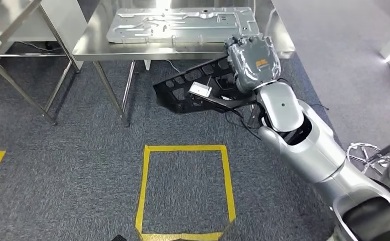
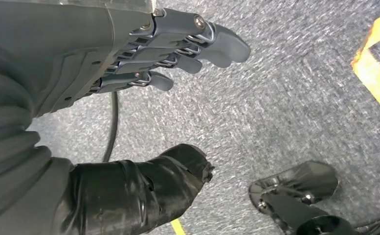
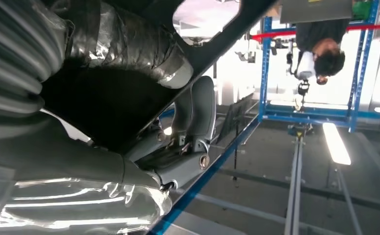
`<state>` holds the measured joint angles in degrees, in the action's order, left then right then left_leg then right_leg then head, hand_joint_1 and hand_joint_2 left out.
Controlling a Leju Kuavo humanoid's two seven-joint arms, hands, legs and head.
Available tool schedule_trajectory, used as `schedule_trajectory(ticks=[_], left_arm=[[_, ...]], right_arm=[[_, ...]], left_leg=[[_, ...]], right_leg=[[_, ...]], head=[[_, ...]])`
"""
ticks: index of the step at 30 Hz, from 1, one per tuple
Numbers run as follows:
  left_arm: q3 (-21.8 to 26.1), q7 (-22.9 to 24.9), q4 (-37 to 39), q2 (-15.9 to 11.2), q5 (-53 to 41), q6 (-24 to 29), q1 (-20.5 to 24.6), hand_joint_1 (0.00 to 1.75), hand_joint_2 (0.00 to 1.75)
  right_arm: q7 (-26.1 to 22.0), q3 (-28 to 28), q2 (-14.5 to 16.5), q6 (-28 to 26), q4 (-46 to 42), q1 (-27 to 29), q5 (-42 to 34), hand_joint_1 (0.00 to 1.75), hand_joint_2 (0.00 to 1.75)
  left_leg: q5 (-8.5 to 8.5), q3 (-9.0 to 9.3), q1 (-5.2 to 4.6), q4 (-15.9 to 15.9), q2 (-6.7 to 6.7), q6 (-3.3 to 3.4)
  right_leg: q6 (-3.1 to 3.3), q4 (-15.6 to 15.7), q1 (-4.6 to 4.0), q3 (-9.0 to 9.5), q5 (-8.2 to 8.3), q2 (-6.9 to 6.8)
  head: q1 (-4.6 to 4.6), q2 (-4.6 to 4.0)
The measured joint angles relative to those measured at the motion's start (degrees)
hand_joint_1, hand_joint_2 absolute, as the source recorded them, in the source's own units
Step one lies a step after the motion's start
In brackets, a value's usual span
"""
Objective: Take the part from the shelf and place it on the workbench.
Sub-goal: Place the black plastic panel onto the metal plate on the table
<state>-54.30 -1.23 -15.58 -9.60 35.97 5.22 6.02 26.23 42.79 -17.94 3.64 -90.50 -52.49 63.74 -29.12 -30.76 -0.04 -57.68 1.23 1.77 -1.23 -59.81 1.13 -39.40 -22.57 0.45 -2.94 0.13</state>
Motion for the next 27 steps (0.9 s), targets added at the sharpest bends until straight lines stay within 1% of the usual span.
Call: schedule_trajectory(ticks=[1, 2, 3, 4, 5, 6, 7, 8, 9, 10, 11, 12, 13, 14, 15, 16, 18, 19, 20, 21, 22, 23, 24, 25, 26, 27], left_arm=[[-0.1, 0.0, 0.0, 0.0, 0.0, 0.0, 0.1, 0.00, 1.75], [-0.1, 0.0, 0.0, -0.1, 0.0, 0.0, 0.1, 0.00, 1.75], [-0.1, 0.0, 0.0, -0.1, 0.0, -0.1, 0.1, 0.00, 1.75], [-0.2, -0.1, -0.1, -0.1, -0.1, -0.2, 0.2, 0.00, 1.75], [-0.2, -0.1, -0.1, -0.1, -0.1, -0.3, 0.2, 0.00, 1.75], [-0.3, -0.1, -0.1, -0.1, -0.1, -0.5, 0.3, 0.00, 1.75], [-0.3, 0.0, -0.1, -0.1, -0.1, -0.6, 0.3, 0.00, 1.75], [-0.4, 0.0, -0.1, -0.1, 0.0, -0.7, 0.3, 0.00, 1.75], [-0.4, 0.0, -0.1, -0.2, 0.0, -0.7, 0.3, 0.00, 1.75], [-0.4, 0.0, -0.1, -0.2, 0.0, -0.8, 0.2, 0.00, 1.75], [-0.4, 0.0, -0.1, -0.2, 0.0, -0.8, 0.1, 0.00, 1.75], [-0.4, 0.0, -0.1, -0.3, 0.0, -0.8, 0.1, 0.00, 1.75], [-0.4, 0.0, -0.1, -0.4, 0.0, -0.9, 0.1, 0.00, 1.75], [-0.5, 0.1, -0.1, -0.6, 0.0, -0.9, 0.0, 0.00, 1.75], [-0.6, 0.1, -0.1, -0.7, 0.0, -0.9, 0.0, 0.00, 1.75], [-0.6, 0.1, -0.1, -0.9, 0.0, -1.0, 0.0, 0.00, 1.75], [-0.6, 0.2, -0.1, -1.0, 0.0, -1.0, 0.0, 0.00, 1.75], [-0.6, 0.2, -0.1, -1.0, 0.0, -1.0, 0.0, 0.00, 1.75], [-0.6, 0.2, -0.1, -1.0, 0.0, -1.0, 0.0, 0.00, 1.75], [-0.6, 0.2, -0.1, -1.0, 0.0, -1.0, 0.1, 0.00, 1.75], [-0.6, 0.2, -0.1, -1.0, 0.0, -1.0, 0.1, 0.00, 1.75], [-0.6, 0.2, -0.1, -1.0, 0.1, -1.0, 0.1, 0.00, 1.75], [-0.6, 0.3, -0.1, -1.0, 0.2, -1.0, 0.0, 0.00, 1.75], [-0.6, 0.4, -0.1, -1.0, 0.3, -1.0, 0.0, 0.00, 1.75], [-0.6, 0.4, -0.1, -0.9, 0.4, -1.0, -0.1, 0.00, 1.75], [-0.6, 0.5, -0.1, -0.9, 0.5, -1.0, -0.1, 0.00, 1.75]], right_arm=[[-0.4, 0.0, -0.1, 0.1, 0.0, -0.1, 0.0, 1.75, 1.75], [-0.8, 0.0, -0.1, 0.3, -0.1, -0.3, 0.1, 1.75, 1.75], [-1.3, 0.0, -0.2, 0.4, -0.1, -0.5, 0.1, 1.75, 1.75], [-2.0, 0.1, -0.2, 0.5, -0.1, -0.9, 0.3, 1.75, 1.75], [-2.7, 0.1, -0.3, 0.6, -0.1, -1.3, 0.6, 1.75, 1.75], [-3.3, 0.3, -0.3, 0.7, -0.1, -1.6, 1.0, 1.75, 1.75], [-3.8, 0.5, -0.3, 0.8, -0.1, -1.7, 1.4, 1.75, 1.75], [-4.2, 0.6, -0.3, 0.9, -0.1, -1.9, 1.8, 1.75, 1.75], [-4.5, 0.8, -0.3, 1.1, -0.1, -2.0, 2.2, 1.75, 1.75], [-4.7, 0.9, -0.3, 1.3, -0.1, -2.1, 2.5, 1.75, 1.75], [-4.9, 0.9, -0.3, 1.4, -0.1, -2.4, 2.6, 1.75, 1.75], [-5.1, 1.0, -0.3, 1.5, -0.1, -2.6, 2.7, 1.75, 1.75], [-5.2, 1.0, -0.3, 1.5, -0.1, -2.8, 2.9, 1.75, 1.75], [-5.3, 1.0, -0.3, 1.5, -0.1, -3.0, 3.0, 1.75, 1.75], [-5.4, 1.0, -0.3, 1.5, -0.1, -3.2, 3.1, 1.75, 1.75], [-5.4, 1.0, -0.3, 1.5, -0.1, -3.2, 3.2, 1.75, 1.75], [-5.5, 1.1, -0.5, 1.3, -0.1, -3.4, 3.3, 1.75, 1.75], [-5.4, 1.1, -0.7, 1.1, -0.1, -3.4, 3.1, 1.75, 1.75], [-5.3, 1.1, -0.9, 0.6, -0.1, -3.4, 2.7, 1.75, 1.75], [-5.0, 1.1, -1.1, -0.3, -0.1, -3.3, 1.8, 1.75, 1.75], [-4.6, 1.1, -1.3, -1.5, -0.1, -3.1, 0.5, 1.75, 1.75], [-4.2, 1.0, -1.6, -2.8, -0.1, -2.6, -1.3, 1.75, 1.75], [-3.9, 0.9, -1.8, -4.3, -0.1, -2.1, -3.4, 1.75, 1.75], [-3.6, 0.7, -2.1, -5.8, -0.1, -1.4, -5.7, 1.75, 1.75], [-3.3, 0.3, -2.3, -7.2, -0.2, -0.8, -8.1, 1.75, 1.75], [-3.2, -0.3, -2.6, -8.6, -0.4, -0.2, -10.3, 1.75, 1.75]], left_leg=[[-0.38, 0.17, 0.04, -0.4, 0.04, -0.40], [-0.52, 0.15, 0.14, -0.7, 0.06, -0.72], [-0.45, -0.06, 0.25, -1.6, -0.05, -0.99], [-0.28, -0.95, 0.38, -3.4, -0.17, -1.19], [-0.38, -2.53, 0.47, -6.0, -0.29, -1.42], [-0.91, -4.73, 0.56, -9.3, -0.42, -1.67], [-2.08, -7.21, 0.60, -12.7, -0.48, -1.90], [-3.60, -9.55, 0.60, -15.4, -0.50, -2.06], [-4.88, -11.34, 0.59, -16.7, -0.52, -2.08], [-5.39, -12.38, 0.54, -16.4, -0.52, -1.95], [-4.54, -12.57, 0.44, -14.4, -0.52, -1.68], [-2.31, -12.13, 0.24, -11.2, -0.53, -1.30], [1.44, -11.43, -0.07, -7.2, -0.57, -0.76], [4.57, -10.71, -0.39, -3.9, -0.57, -0.29], [6.90, -10.07, -0.68, -1.5, -0.57, 0.14], [8.16, -9.53, -0.87, 0.0, -0.59, 0.55], [7.81, -8.09, -0.80, 0.9, -0.65, 1.08], [7.68, -7.26, -0.67, 1.5, -0.69, 1.33], [7.50, -6.44, -0.54, 1.9, -0.70, 1.55], [7.20, -5.75, -0.44, 2.2, -0.69, 1.68], [6.75, -5.16, -0.45, 2.3, -0.68, 1.81], [6.20, -4.59, -0.43, 2.3, -0.68, 1.85], [5.58, -3.92, -0.40, 2.2, -0.67, 1.80], [4.90, -3.15, -0.34, 2.2, -0.63, 1.72], [4.17, -2.34, -0.25, 2.0, -0.57, 1.60], [3.36, -1.53, -0.15, 1.8, -0.51, 1.43]], right_leg=[[0.48, 0.4, -0.21, 0.11, 0.50, -0.01], [1.03, 0.3, -0.36, 0.49, 0.11, 0.04], [1.46, 0.5, -0.39, 0.86, -0.03, 0.12], [1.90, 0.6, -0.38, 1.39, -0.38, 0.12], [2.24, 0.7, -0.35, 1.97, -0.72, 0.15], [2.48, 0.8, -0.39, 2.53, -1.13, 0.16], [2.65, 0.8, -0.47, 3.09, -1.63, 0.15], [2.73, 0.8, -0.55, 3.73, -2.20, 0.16], [2.78, 0.8, -0.63, 4.48, -2.82, 0.18], [2.79, 0.8, -0.67, 5.31, -3.48, 0.20], [2.77, 0.8, -0.70, 6.21, -4.16, 0.21], [2.72, 0.8, -0.70, 7.06, -4.81, 0.22], [2.63, 0.9, -0.71, 7.81, -5.43, 0.23], [2.42, 1.0, -0.72, 8.40, -5.99, 0.32], [2.15, 1.3, -0.71, 8.87, -6.44, 0.41], [1.83, 1.4, -0.72, 9.30, -6.57, 0.47], [1.31, 1.3, -0.80, 9.85, -6.41, 0.45], [1.13, 0.1, -0.82, 9.57, -6.12, 0.36], [0.96, -2.0, -0.81, 8.56, -6.20, 0.30], [0.75, -5.0, -0.72, 6.80, -6.78, 0.24], [0.50, -8.3, -0.64, 4.65, -7.89, 0.22], [0.25, -11.2, -0.56, 2.45, -9.56, 0.21], [-0.01, -12.9, -0.43, 0.66, -11.15, 0.20], [-0.24, -13.1, -0.27, -0.44, -12.02, 0.19], [-0.50, -11.6, -0.09, -0.82, -11.60, 0.17], [-0.79, -8.8, 0.13, -0.60, -9.71, 0.15]], head=[[0.10, 0.00], [0.15, 0.00], [0.14, 0.00], [0.20, 0.00], [0.14, 0.00], [0.05, 0.00], [0.04, 0.00], [0.02, 0.00], [0.02, 0.00], [0.01, 0.00], [0.02, 0.00], [0.03, 0.00], [0.01, 0.00], [0.02, 0.00], [-0.03, 0.00], [-0.06, 0.00], [-0.09, 0.00], [-0.04, 0.00], [-0.01, 0.00], [0.01, 0.00], [0.02, 0.00], [0.01, 0.00], [0.01, 0.00], [0.02, 0.00], [0.03, 0.00], [0.04, 0.00]])
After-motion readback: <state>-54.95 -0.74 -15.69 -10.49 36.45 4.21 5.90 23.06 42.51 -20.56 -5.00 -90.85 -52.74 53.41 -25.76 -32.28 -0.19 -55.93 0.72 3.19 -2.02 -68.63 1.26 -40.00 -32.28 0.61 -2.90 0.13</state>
